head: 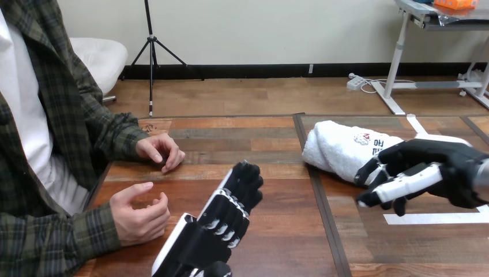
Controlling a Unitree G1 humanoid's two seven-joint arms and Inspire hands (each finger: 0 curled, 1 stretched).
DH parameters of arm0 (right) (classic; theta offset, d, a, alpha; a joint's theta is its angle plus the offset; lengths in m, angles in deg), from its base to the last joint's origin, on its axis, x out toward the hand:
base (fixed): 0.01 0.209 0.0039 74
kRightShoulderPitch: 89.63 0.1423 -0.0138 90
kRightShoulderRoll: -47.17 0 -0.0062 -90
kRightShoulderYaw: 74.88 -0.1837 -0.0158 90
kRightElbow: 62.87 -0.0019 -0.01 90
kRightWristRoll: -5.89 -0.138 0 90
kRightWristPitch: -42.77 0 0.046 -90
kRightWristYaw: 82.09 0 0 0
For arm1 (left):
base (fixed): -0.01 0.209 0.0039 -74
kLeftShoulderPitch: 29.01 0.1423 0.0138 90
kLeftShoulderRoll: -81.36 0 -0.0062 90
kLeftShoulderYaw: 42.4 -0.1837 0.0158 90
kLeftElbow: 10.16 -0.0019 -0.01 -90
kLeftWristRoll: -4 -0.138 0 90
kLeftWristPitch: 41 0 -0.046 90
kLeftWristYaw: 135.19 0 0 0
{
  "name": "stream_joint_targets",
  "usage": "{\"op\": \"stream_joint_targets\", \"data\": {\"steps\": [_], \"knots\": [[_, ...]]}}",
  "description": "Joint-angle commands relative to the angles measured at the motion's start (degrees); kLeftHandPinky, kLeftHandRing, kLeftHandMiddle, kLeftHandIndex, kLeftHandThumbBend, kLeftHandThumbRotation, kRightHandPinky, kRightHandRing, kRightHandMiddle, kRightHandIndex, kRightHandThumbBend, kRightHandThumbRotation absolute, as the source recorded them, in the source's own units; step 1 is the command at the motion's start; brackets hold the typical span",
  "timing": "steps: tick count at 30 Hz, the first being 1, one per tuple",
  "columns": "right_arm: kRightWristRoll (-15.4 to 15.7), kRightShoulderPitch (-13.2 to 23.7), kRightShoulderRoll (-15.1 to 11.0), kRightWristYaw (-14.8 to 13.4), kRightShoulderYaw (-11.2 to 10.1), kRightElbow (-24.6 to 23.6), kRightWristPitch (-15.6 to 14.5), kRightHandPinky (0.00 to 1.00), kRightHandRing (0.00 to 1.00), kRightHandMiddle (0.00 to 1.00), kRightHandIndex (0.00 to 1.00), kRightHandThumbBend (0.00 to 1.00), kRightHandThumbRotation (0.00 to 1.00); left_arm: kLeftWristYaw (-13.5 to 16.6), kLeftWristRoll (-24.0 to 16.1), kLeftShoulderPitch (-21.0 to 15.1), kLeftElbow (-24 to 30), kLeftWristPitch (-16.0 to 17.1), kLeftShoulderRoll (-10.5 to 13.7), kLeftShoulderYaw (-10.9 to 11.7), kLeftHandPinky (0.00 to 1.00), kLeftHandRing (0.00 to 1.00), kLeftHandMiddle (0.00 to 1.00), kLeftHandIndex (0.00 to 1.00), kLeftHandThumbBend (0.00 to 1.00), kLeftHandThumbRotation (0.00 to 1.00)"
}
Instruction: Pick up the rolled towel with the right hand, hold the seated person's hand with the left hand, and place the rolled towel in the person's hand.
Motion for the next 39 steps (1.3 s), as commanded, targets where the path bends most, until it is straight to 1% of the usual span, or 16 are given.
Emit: {"op": "stream_joint_targets", "data": {"steps": [1,4,7,11,13,16,18,19,21,24,25,26,29,33,34,39], "knots": [[-15.01,24.58,-22.82,8.74,-26.61,-40.71,-4.18,0.29,0.40,0.45,0.52,0.94,0.00,2.11,-3.16,-14.05,-6.05,2.06,-6.26,-2.30,1.00,1.00,1.00,0.98,1.00,0.61],[-14.60,25.01,-21.70,6.65,-26.66,-40.58,-5.39,0.32,0.42,0.46,0.53,0.90,0.00,2.61,-3.70,-14.33,-6.24,1.91,-6.39,-2.45,1.00,1.00,1.00,0.97,1.00,0.60],[-14.31,24.69,-21.83,5.39,-26.58,-39.09,-3.51,0.34,0.44,0.48,0.53,0.86,0.00,2.85,-4.06,-14.58,-6.63,1.93,-6.53,-2.53,1.00,1.00,1.00,0.97,1.00,0.60],[-13.54,24.75,-21.78,3.12,-25.54,-36.98,-1.82,0.37,0.48,0.52,0.54,0.80,0.00,3.33,-4.95,-14.63,-6.95,2.23,-6.53,-2.63,1.00,1.00,1.00,0.97,1.00,0.60],[-13.41,24.67,-22.01,2.47,-25.24,-36.05,-1.29,0.38,0.51,0.54,0.55,0.77,0.04,3.43,-5.23,-14.60,-7.13,2.49,-6.56,-2.62,1.00,1.00,1.00,0.97,1.00,0.60],[-11.66,24.43,-22.25,0.66,-24.15,-34.81,-0.53,0.39,0.52,0.56,0.56,0.75,0.09,3.43,-5.30,-14.35,-7.12,2.05,-6.48,-2.77,1.00,1.00,1.00,0.98,1.00,0.60],[-10.33,24.53,-21.97,-0.95,-23.20,-33.92,-0.31,0.39,0.52,0.56,0.56,0.74,0.16,3.66,-5.49,-14.15,-7.09,1.76,-6.46,-2.91,1.00,1.00,1.00,0.97,1.00,0.60],[-9.81,24.73,-21.61,-1.97,-22.50,-32.78,0.63,0.38,0.52,0.56,0.56,0.74,0.17,3.66,-5.51,-14.08,-7.18,1.74,-6.46,-2.96,1.00,1.00,1.00,0.97,1.00,0.60],[-9.59,24.85,-21.36,-2.91,-22.01,-31.60,1.73,0.38,0.52,0.56,0.56,0.74,0.22,3.69,-5.55,-13.92,-7.23,1.83,-6.49,-3.10,1.00,1.00,1.00,0.97,1.00,0.60],[-8.51,24.80,-21.80,-4.44,-20.79,-29.71,3.92,0.40,0.53,0.57,0.57,0.74,0.30,3.75,-5.58,-13.61,-7.15,2.03,-6.52,-3.34,1.00,1.00,1.00,0.97,1.00,0.60],[-7.50,24.82,-22.30,-5.30,-19.79,-28.74,4.99,0.41,0.53,0.58,0.57,0.75,0.32,3.98,-5.74,-13.44,-7.06,2.21,-6.53,-3.39,1.00,1.00,1.00,0.97,1.00,0.60],[-6.89,24.80,-22.71,-5.85,-19.17,-28.18,5.59,0.43,0.54,0.59,0.58,0.75,0.39,4.17,-5.86,-13.29,-6.97,2.33,-6.54,-3.45,1.00,1.00,1.00,0.97,1.00,0.60],[-6.28,25.65,-22.92,-7.21,-17.49,-26.11,6.27,0.45,0.56,0.60,0.59,0.76,0.45,4.26,-5.78,-12.96,-6.89,2.63,-6.47,-3.59,1.00,1.00,1.00,0.97,1.00,0.60],[-6.10,27.18,-22.40,-9.02,-15.73,-23.82,5.79,0.48,0.57,0.61,0.60,0.77,0.49,4.14,-5.37,-12.40,-6.45,2.45,-6.24,-3.87,1.00,1.00,1.00,0.97,1.00,0.60],[-5.49,27.82,-22.13,-9.91,-14.77,-22.91,5.72,0.48,0.58,0.61,0.61,0.77,0.49,4.18,-5.35,-12.26,-6.34,2.49,-6.16,-3.90,1.00,1.00,1.00,0.97,1.00,0.60],[-4.12,29.49,-21.74,-12.55,-12.25,-19.93,6.34,0.50,0.59,0.62,0.62,0.75,0.49,4.37,-5.22,-11.50,-5.63,2.55,-5.94,-4.16,1.00,1.00,1.00,0.97,1.00,0.60]]}}
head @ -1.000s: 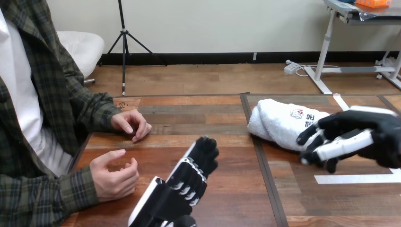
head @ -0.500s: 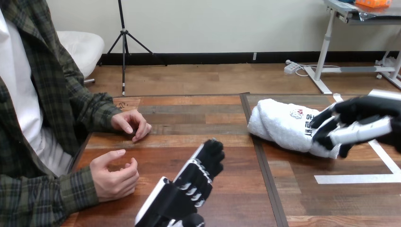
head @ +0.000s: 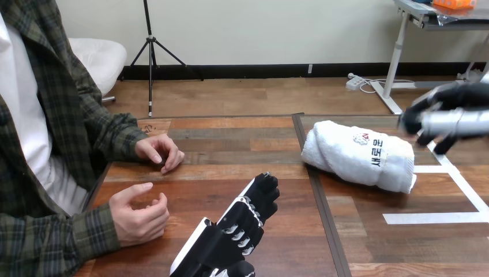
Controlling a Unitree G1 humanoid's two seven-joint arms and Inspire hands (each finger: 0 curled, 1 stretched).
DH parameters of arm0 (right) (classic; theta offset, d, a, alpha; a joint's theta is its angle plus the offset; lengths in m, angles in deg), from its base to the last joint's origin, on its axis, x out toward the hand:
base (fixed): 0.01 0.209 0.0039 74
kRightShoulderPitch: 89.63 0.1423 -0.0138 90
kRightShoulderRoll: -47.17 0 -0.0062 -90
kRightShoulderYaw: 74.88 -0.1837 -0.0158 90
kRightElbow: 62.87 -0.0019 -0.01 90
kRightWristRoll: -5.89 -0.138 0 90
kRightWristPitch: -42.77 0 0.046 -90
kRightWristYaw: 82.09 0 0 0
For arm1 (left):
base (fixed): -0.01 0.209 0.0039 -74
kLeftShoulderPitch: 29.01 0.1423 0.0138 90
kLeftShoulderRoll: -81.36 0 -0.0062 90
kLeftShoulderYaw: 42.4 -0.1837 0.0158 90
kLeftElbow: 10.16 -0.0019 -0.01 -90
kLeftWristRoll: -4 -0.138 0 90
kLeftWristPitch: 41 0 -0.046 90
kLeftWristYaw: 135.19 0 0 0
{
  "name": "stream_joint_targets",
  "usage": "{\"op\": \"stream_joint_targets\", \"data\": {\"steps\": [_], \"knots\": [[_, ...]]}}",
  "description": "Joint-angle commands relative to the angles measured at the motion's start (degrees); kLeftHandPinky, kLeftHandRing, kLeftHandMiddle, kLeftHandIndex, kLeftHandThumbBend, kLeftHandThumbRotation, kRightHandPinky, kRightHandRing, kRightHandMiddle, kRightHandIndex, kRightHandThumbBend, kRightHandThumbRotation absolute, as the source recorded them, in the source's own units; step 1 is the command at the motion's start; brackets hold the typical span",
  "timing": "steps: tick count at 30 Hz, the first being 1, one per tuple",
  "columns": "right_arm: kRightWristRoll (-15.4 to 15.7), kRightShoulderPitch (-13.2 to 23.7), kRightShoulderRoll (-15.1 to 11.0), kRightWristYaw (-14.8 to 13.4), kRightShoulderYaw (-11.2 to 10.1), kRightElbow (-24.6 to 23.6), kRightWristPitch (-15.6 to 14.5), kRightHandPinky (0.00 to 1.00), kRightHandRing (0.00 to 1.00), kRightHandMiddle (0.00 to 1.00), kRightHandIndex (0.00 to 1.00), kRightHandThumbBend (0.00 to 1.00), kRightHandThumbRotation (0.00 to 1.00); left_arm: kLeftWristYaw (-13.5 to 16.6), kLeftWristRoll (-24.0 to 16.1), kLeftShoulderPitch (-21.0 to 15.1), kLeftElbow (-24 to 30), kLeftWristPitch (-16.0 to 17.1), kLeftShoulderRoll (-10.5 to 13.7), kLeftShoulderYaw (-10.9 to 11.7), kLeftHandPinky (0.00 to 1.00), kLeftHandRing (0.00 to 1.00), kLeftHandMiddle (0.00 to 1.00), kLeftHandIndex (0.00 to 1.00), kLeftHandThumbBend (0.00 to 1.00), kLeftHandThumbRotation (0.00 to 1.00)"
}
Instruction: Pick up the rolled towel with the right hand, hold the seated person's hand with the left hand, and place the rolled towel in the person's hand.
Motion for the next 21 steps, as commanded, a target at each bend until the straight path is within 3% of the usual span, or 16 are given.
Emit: {"op": "stream_joint_targets", "data": {"steps": [1,6,21], "knots": [[0.44,26.84,-12.79,-8.52,-3.64,-13.48,8.43,0.50,0.59,0.62,0.63,0.75,0.49,1.53,-0.62,-8.94,-0.20,2.56,-5.92,-2.00,1.00,1.00,1.00,0.97,1.00,0.60],[0.83,28.95,-11.41,-10.76,-1.59,-9.87,9.16,0.53,0.62,0.64,0.64,0.71,0.47,2.07,-0.82,-8.15,0.49,2.96,-5.71,-2.21,1.00,1.00,1.00,0.97,1.00,0.60],[8.78,34.29,-7.16,-18.46,8.01,5.30,14.92,0.56,0.69,0.71,0.69,0.78,0.42,2.92,-0.23,-5.91,2.73,2.81,-4.83,-2.73,1.00,1.00,1.00,0.97,1.00,0.61]]}}
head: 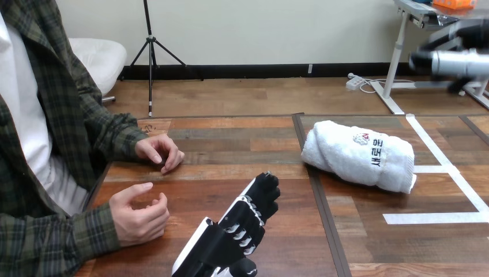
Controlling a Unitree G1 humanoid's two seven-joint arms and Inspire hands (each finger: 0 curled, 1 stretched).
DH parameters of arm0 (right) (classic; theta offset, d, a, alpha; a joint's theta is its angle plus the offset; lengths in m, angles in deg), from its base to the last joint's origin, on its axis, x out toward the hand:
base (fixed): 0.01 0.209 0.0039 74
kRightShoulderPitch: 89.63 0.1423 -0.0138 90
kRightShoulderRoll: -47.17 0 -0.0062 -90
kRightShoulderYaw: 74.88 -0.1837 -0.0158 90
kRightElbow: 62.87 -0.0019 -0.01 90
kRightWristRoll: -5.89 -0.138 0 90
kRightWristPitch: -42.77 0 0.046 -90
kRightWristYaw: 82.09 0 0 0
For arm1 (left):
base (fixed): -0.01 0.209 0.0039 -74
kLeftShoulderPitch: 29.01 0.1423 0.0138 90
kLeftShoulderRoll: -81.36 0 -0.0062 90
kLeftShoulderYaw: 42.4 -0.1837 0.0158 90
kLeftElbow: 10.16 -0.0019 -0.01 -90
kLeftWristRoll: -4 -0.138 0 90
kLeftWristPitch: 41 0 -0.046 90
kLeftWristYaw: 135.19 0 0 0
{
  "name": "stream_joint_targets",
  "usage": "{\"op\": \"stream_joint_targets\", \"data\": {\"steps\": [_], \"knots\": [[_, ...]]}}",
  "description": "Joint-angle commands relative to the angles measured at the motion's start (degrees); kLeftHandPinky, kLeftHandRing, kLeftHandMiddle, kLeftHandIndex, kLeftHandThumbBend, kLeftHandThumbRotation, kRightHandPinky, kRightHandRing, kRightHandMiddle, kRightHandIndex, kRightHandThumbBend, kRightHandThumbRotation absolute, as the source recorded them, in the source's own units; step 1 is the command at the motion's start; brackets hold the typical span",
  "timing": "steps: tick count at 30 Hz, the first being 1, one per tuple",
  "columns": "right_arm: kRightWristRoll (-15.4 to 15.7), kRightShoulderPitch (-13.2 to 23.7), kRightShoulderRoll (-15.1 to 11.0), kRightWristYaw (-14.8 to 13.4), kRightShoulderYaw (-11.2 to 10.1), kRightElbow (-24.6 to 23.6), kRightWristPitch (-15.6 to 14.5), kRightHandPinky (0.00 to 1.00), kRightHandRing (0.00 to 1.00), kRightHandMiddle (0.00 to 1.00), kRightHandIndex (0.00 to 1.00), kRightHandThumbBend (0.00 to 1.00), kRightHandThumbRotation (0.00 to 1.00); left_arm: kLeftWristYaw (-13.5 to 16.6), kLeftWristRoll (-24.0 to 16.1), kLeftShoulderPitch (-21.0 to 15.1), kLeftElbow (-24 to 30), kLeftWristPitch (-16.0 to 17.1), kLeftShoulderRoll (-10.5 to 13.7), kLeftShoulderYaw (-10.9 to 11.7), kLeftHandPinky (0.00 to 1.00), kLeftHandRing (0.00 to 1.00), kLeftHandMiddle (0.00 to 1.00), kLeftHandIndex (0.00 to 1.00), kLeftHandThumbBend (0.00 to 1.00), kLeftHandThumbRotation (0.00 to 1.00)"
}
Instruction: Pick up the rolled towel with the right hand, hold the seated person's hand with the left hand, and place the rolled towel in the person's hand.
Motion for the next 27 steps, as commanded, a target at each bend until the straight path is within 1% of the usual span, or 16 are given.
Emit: {"op": "stream_joint_targets", "data": {"steps": [1,3,4,6,7,9,10,12,13,15,16,18,19,20,25,27], "knots": [[6.41,25.64,-6.03,-10.26,6.76,5.45,11.37,0.56,0.69,0.71,0.69,0.79,0.41,1.26,-0.11,-5.83,2.90,2.82,-4.76,-1.64,1.00,1.00,1.00,0.97,1.00,0.61],[7.26,26.20,-5.67,-10.81,7.85,7.73,12.43,0.57,0.70,0.73,0.70,0.81,0.41,1.16,0.14,-5.58,3.16,2.79,-4.58,-1.80,1.00,1.00,0.99,0.97,1.00,0.62],[7.99,26.60,-5.15,-11.58,8.77,9.89,13.42,0.57,0.71,0.73,0.71,0.81,0.41,1.15,0.23,-5.48,3.25,2.77,-4.49,-1.84,1.00,1.00,0.99,0.97,1.00,0.62],[8.72,27.01,-4.62,-12.39,9.66,11.96,14.38,0.58,0.71,0.73,0.71,0.83,0.42,1.16,0.32,-5.23,3.52,2.76,-4.35,-1.94,1.00,1.00,0.99,0.97,1.00,0.62],[9.28,27.42,-3.97,-13.06,10.42,13.96,14.87,0.58,0.71,0.73,0.71,0.83,0.43,1.15,0.40,-5.14,3.61,2.70,-4.29,-1.96,1.00,1.00,0.99,0.97,1.00,0.62],[9.85,27.89,-3.30,-13.68,11.17,15.95,15.30,0.59,0.71,0.74,0.72,0.85,0.44,1.13,0.51,-4.94,3.84,2.64,-4.18,-2.02,1.00,1.00,0.99,0.97,1.00,0.63],[9.85,28.26,-2.53,-14.30,11.55,18.13,16.08,0.59,0.71,0.74,0.73,0.85,0.45,1.21,0.44,-4.86,3.90,2.73,-4.12,-2.01,1.00,1.00,0.99,0.96,1.00,0.63],[9.73,28.68,-1.77,-14.92,11.87,20.36,17.01,0.59,0.72,0.76,0.74,0.87,0.45,1.30,0.37,-4.61,4.17,2.85,-4.00,-2.04,1.00,1.00,0.99,0.96,1.00,0.63],[10.02,29.13,-1.22,-15.72,12.47,23.02,18.28,0.59,0.72,0.76,0.74,0.87,0.45,1.47,0.21,-4.51,4.27,3.00,-3.93,-2.01,1.00,1.00,0.99,0.96,1.00,0.63],[10.40,29.62,-0.76,-16.57,13.16,25.75,19.70,0.58,0.72,0.75,0.75,0.90,0.47,1.62,0.06,-4.23,4.54,3.18,-3.82,-2.04,1.00,1.00,0.99,0.96,1.00,0.63],[10.74,30.15,-0.22,-17.53,13.84,28.69,21.23,0.58,0.72,0.75,0.76,0.90,0.47,1.86,-0.10,-4.10,4.72,3.11,-3.76,-2.05,1.00,1.00,0.99,0.96,1.00,0.63],[11.06,30.80,0.29,-18.54,14.56,31.78,22.93,0.54,0.67,0.71,0.76,0.93,0.49,2.13,-0.22,-3.81,5.11,2.97,-3.65,-2.12,1.00,1.00,0.99,0.96,1.00,0.63],[11.67,31.31,0.72,-19.26,15.49,34.48,24.46,0.53,0.66,0.69,0.76,0.94,0.49,2.25,-0.29,-3.67,5.26,2.84,-3.53,-2.13,1.00,1.00,0.99,0.96,1.00,0.63],[12.06,31.65,0.93,-19.67,16.11,36.11,25.43,0.53,0.66,0.69,0.77,0.94,0.51,2.31,-0.31,-3.52,5.41,2.76,-3.41,-2.16,1.00,1.00,0.99,0.96,1.00,0.63],[14.04,32.75,2.55,-21.65,19.11,43.31,28.17,0.56,0.68,0.71,0.78,0.93,0.55,3.15,-0.99,-2.84,5.95,3.20,-3.11,-2.17,1.00,1.00,0.99,0.96,1.00,0.63],[14.35,32.98,3.01,-22.10,19.81,45.44,29.37,0.58,0.70,0.73,0.78,0.92,0.57,3.26,-1.06,-2.65,6.08,3.45,-3.03,-2.18,0.99,0.99,0.99,0.97,1.00,0.63]]}}
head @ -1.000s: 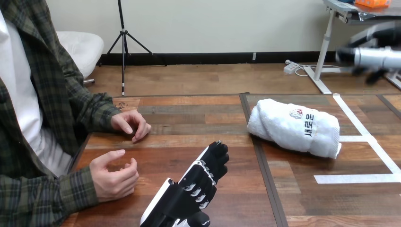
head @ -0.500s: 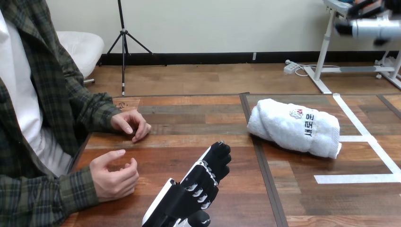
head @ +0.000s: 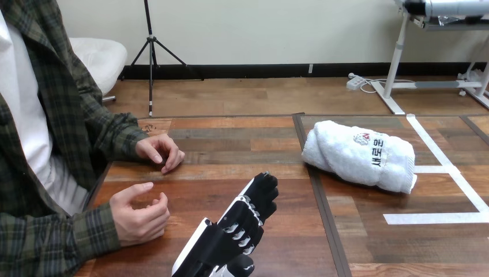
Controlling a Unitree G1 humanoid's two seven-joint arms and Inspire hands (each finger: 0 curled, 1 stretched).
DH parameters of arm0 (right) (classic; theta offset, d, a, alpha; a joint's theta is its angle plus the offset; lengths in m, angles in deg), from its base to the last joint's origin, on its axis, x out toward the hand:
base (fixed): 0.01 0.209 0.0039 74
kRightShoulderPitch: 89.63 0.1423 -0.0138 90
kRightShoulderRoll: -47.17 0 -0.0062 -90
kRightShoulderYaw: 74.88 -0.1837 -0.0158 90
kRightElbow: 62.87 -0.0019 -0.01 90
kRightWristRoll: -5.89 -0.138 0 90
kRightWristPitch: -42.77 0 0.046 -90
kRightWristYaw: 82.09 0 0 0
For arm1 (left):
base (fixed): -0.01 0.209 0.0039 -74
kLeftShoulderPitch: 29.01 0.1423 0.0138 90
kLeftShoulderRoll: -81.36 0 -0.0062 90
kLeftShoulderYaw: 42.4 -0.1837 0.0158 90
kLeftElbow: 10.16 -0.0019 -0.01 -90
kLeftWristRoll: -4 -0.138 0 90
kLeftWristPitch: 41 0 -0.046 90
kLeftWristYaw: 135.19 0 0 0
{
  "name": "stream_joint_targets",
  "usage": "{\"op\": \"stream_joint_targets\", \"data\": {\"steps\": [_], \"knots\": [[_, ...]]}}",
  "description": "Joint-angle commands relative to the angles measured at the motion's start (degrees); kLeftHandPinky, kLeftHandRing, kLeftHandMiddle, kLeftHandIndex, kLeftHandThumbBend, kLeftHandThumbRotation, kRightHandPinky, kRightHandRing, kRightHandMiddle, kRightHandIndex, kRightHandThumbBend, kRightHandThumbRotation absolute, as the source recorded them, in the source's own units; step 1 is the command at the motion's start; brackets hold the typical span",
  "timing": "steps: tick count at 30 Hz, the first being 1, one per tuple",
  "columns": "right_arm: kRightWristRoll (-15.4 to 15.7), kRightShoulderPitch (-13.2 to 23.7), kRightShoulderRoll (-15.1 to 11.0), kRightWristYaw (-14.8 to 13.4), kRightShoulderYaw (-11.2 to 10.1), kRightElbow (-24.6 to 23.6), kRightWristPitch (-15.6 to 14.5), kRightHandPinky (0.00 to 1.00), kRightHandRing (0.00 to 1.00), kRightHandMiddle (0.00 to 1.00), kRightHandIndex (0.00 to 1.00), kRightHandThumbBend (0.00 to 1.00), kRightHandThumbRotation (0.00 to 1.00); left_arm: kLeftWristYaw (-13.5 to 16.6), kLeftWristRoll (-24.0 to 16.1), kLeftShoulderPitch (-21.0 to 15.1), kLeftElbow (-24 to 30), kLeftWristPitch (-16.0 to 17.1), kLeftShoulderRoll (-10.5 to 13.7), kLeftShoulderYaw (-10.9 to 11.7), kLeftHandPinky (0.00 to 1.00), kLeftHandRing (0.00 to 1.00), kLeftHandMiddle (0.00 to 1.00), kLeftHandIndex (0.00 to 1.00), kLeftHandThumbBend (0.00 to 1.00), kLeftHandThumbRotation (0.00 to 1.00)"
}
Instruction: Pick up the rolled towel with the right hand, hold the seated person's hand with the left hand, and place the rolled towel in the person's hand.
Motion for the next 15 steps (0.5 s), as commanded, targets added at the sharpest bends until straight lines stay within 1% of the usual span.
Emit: {"op": "stream_joint_targets", "data": {"steps": [1,5,9,12,15], "knots": [[4.80,14.53,3.25,-8.51,7.98,23.06,12.99,0.59,0.70,0.73,0.78,0.91,0.58,1.57,-0.99,-2.92,6.03,3.50,-2.96,-1.48,0.99,0.99,0.99,0.97,1.00,0.63],[5.24,14.88,4.41,-9.96,9.49,28.81,16.78,0.63,0.74,0.77,0.79,0.88,0.60,1.53,-0.84,-2.49,6.32,3.66,-2.66,-1.54,0.99,0.99,0.99,0.97,1.00,0.64],[5.93,15.14,5.68,-10.92,10.95,32.90,18.01,0.68,0.78,0.80,0.79,0.88,0.61,1.38,-0.70,-2.22,6.46,4.31,-2.51,-1.52,0.99,0.99,0.99,0.97,1.00,0.64],[6.24,15.16,6.75,-11.21,11.97,35.87,18.66,0.69,0.79,0.81,0.80,0.89,0.63,1.46,-0.64,-1.67,7.24,3.92,-2.27,-1.68,1.00,0.99,0.99,0.97,1.00,0.63],[7.30,14.58,7.29,-12.02,13.76,38.16,20.87,0.68,0.78,0.80,0.80,0.88,0.64,1.12,-0.12,-1.34,7.65,3.78,-2.11,-1.73,1.00,0.99,0.99,0.97,1.00,0.63]]}}
